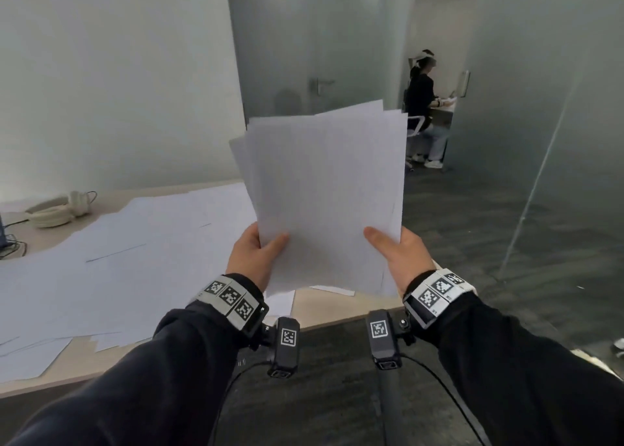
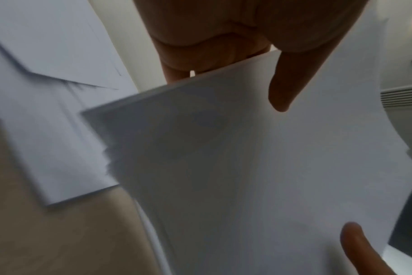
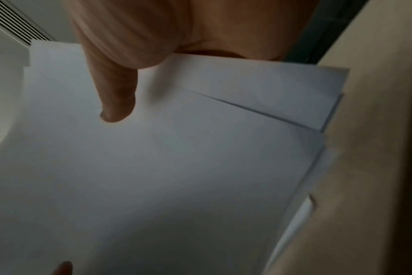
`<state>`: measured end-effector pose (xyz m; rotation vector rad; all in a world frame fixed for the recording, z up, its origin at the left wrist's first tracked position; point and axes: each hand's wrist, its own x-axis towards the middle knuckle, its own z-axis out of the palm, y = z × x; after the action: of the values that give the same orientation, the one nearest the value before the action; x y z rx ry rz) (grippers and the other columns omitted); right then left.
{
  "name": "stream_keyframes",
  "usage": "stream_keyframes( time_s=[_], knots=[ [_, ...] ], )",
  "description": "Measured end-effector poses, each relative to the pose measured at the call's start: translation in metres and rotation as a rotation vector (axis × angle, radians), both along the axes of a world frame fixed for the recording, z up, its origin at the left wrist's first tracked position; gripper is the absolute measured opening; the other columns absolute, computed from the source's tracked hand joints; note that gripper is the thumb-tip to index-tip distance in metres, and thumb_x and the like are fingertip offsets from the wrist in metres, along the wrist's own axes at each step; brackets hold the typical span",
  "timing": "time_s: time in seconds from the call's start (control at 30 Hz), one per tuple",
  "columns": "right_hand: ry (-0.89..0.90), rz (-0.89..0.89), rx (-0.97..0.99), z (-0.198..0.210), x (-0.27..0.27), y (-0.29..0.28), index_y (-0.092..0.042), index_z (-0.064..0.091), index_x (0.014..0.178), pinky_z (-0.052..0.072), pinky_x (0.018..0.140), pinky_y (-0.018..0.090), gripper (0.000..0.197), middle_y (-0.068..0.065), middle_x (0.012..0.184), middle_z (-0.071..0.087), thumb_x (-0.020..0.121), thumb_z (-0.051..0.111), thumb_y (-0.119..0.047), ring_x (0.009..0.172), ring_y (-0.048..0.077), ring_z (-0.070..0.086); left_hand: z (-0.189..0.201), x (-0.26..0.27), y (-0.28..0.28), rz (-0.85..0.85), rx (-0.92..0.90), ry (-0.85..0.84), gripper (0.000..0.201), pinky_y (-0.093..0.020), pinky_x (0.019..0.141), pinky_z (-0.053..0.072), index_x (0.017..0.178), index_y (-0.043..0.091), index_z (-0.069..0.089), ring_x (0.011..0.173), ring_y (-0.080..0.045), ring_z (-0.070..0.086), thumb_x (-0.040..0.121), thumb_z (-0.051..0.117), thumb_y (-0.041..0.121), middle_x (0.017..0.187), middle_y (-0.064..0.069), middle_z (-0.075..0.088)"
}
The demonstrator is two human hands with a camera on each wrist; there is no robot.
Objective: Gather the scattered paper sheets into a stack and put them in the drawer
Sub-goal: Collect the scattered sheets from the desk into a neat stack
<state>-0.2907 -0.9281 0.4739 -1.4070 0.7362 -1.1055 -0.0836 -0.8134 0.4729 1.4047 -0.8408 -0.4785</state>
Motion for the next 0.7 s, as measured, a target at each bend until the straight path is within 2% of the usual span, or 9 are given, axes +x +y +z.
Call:
stream_keyframes(
  time_s=[0.07,0.13,0.23,0.33,0.4,0.47,0.53,0.63,0.7],
  knots=[
    [0.076,-0.003,0.022,-0.018,0.004,0.0,-0.019,0.071,0.102,0.057,0.086,0.036,0.019,-0.003,0.097,0.077,0.085,0.073,-0.027,0.09,0.014,0.073,-0.018,0.001,0.001,-0.056,0.067,0.02,0.032,-0.048,0.092,0.054,0.109,0.029,0.067,0.097,-0.02,0.07,0.077,0.073,0.026,0.103,0.004,0.075],
    [0.12,-0.006,0.063,-0.035,0.006,0.001,-0.017,0.073,0.099,0.056,0.089,0.039,0.018,-0.003,0.094,0.077,0.084,0.074,-0.027,0.089,0.016,0.073,-0.034,0.0,0.001,-0.102,0.127,0.054,0.04,-0.048,0.096,0.053,0.11,0.031,0.065,0.1,-0.019,0.07,0.071,0.073,0.029,0.105,0.006,0.074],
    [0.149,-0.015,0.103,-0.048,0.006,0.003,-0.016,0.074,0.096,0.055,0.09,0.04,0.016,-0.003,0.092,0.077,0.082,0.076,-0.025,0.09,0.018,0.072,-0.045,-0.003,0.001,-0.107,0.142,0.074,0.038,-0.044,0.095,0.053,0.11,0.031,0.063,0.1,-0.017,0.069,0.075,0.074,0.021,0.106,0.006,0.073],
    [0.147,-0.022,0.12,-0.047,0.006,0.005,-0.015,0.074,0.095,0.056,0.085,0.038,0.013,-0.002,0.091,0.077,0.083,0.075,-0.021,0.089,0.02,0.072,-0.046,-0.004,0.0,-0.076,0.116,0.071,0.028,-0.034,0.084,0.055,0.105,0.029,0.064,0.095,-0.016,0.069,0.085,0.07,0.01,0.101,0.006,0.073],
    [0.15,-0.023,0.117,-0.047,0.006,0.007,-0.015,0.074,0.094,0.056,0.085,0.038,0.012,-0.001,0.092,0.077,0.083,0.075,-0.022,0.089,0.02,0.072,-0.046,-0.007,0.001,-0.091,0.139,0.077,0.024,-0.035,0.084,0.054,0.103,0.027,0.064,0.094,-0.016,0.069,0.087,0.066,0.009,0.1,0.005,0.073],
    [0.184,-0.033,0.087,-0.052,0.006,0.011,-0.017,0.074,0.09,0.054,0.085,0.034,0.008,-0.003,0.091,0.077,0.084,0.075,-0.022,0.091,0.018,0.071,-0.051,-0.01,0.002,-0.111,0.195,0.033,0.02,-0.033,0.088,0.052,0.104,0.026,0.062,0.096,-0.016,0.068,0.09,0.062,0.011,0.104,0.005,0.072],
    [0.22,-0.041,0.069,-0.053,0.005,0.015,-0.02,0.071,0.085,0.052,0.077,0.026,0.002,-0.005,0.089,0.074,0.086,0.072,-0.021,0.09,0.014,0.068,-0.054,-0.014,0.006,-0.116,0.262,-0.047,0.016,-0.027,0.085,0.049,0.108,0.028,0.06,0.093,-0.01,0.065,0.095,0.057,0.018,0.104,0.009,0.07],
    [0.254,-0.07,0.045,-0.048,0.003,0.02,-0.022,0.067,0.085,0.048,0.068,0.025,0.005,-0.003,0.093,0.072,0.089,0.068,-0.023,0.086,0.013,0.066,-0.054,-0.016,0.015,-0.121,0.264,-0.063,0.016,-0.033,0.087,0.054,0.106,0.032,0.063,0.093,-0.012,0.067,0.096,0.055,0.023,0.103,0.009,0.072],
    [0.264,-0.057,0.02,-0.044,0.001,0.023,-0.024,0.066,0.088,0.048,0.069,0.024,0.003,-0.004,0.096,0.071,0.091,0.065,-0.023,0.087,0.012,0.066,-0.048,-0.018,0.026,-0.126,0.234,-0.072,0.017,-0.033,0.075,0.057,0.106,0.034,0.062,0.09,-0.015,0.068,0.096,0.055,0.023,0.102,0.005,0.073]
  ],
)
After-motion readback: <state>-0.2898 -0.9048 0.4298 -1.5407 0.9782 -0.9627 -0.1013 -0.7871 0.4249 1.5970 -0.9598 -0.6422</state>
